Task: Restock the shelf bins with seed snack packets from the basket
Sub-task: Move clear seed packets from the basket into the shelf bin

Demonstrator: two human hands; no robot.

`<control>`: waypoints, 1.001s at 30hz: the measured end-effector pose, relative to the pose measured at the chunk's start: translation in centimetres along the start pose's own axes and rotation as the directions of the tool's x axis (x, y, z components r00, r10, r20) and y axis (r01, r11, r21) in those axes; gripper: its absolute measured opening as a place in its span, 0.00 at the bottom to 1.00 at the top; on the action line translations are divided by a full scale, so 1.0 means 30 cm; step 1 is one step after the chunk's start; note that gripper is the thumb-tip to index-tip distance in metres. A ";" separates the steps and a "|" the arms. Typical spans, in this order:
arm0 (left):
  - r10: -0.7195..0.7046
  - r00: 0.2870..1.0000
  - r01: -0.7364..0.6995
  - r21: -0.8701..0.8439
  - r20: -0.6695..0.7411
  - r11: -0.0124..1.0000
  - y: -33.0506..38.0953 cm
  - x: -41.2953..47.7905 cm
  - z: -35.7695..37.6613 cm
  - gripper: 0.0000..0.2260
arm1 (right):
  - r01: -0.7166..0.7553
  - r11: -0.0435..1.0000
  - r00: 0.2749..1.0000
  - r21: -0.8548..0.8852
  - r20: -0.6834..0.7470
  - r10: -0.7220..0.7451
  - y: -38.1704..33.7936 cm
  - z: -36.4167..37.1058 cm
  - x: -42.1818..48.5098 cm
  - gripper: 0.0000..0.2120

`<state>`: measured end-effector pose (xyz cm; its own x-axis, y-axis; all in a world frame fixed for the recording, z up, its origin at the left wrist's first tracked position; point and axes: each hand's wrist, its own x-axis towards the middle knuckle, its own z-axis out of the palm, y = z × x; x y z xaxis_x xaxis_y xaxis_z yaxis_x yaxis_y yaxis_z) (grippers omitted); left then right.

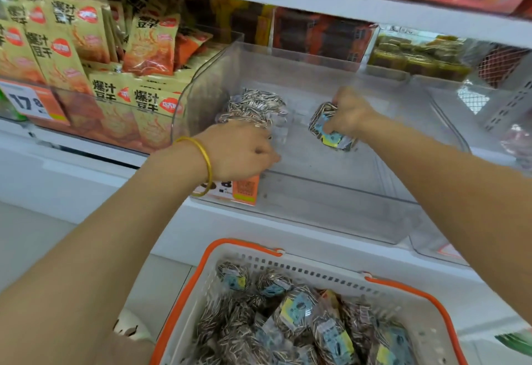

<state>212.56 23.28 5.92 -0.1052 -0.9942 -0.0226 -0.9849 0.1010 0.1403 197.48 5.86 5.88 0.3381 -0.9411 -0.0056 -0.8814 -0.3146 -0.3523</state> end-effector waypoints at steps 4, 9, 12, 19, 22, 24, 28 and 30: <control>0.057 0.995 -0.062 -0.059 -0.077 0.996 -0.026 -0.016 0.019 0.31 | 0.125 0.977 0.989 -0.171 -0.059 -0.137 -0.006 0.060 0.100 0.25; 0.115 0.977 -0.123 -0.033 -0.181 0.992 -0.026 -0.021 0.033 0.39 | 0.129 0.968 0.969 -0.217 -0.181 -0.170 -0.013 0.124 0.173 0.19; 0.093 0.978 -0.104 -0.051 -0.187 0.993 -0.027 -0.022 0.036 0.38 | 0.153 0.960 0.951 -0.233 -0.228 -0.207 -0.014 0.152 0.178 0.20; 0.039 0.984 -0.053 -0.075 -0.174 0.996 -0.021 -0.034 0.037 0.37 | 0.115 0.923 0.948 -0.367 -0.237 -0.212 -0.003 0.144 0.158 0.25; 0.058 0.968 -0.075 -0.060 -0.245 0.995 -0.023 -0.034 0.045 0.35 | 0.108 0.929 0.952 -0.354 -0.233 -0.199 0.002 0.120 0.151 0.26; 0.070 0.943 -0.090 -0.047 -0.325 0.995 -0.024 -0.031 0.049 0.31 | 0.094 0.945 0.956 -0.312 -0.237 -0.174 0.001 0.093 0.132 0.24; 0.190 0.842 -0.192 0.050 -0.504 0.980 0.006 -0.057 0.038 0.19 | 0.229 0.959 0.926 -0.166 -0.268 -0.267 -0.029 0.007 -0.008 0.19; 0.274 0.764 -0.262 0.108 -0.584 0.959 0.052 -0.092 0.022 0.13 | 0.374 0.925 0.864 -0.073 -0.334 -0.376 -0.040 -0.031 -0.188 0.16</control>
<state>211.23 26.20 5.54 -0.2704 -0.7535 0.5993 -0.9318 0.3614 0.0339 196.31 11.44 7.19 0.5133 -0.7367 0.4402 -0.7125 -0.6517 -0.2600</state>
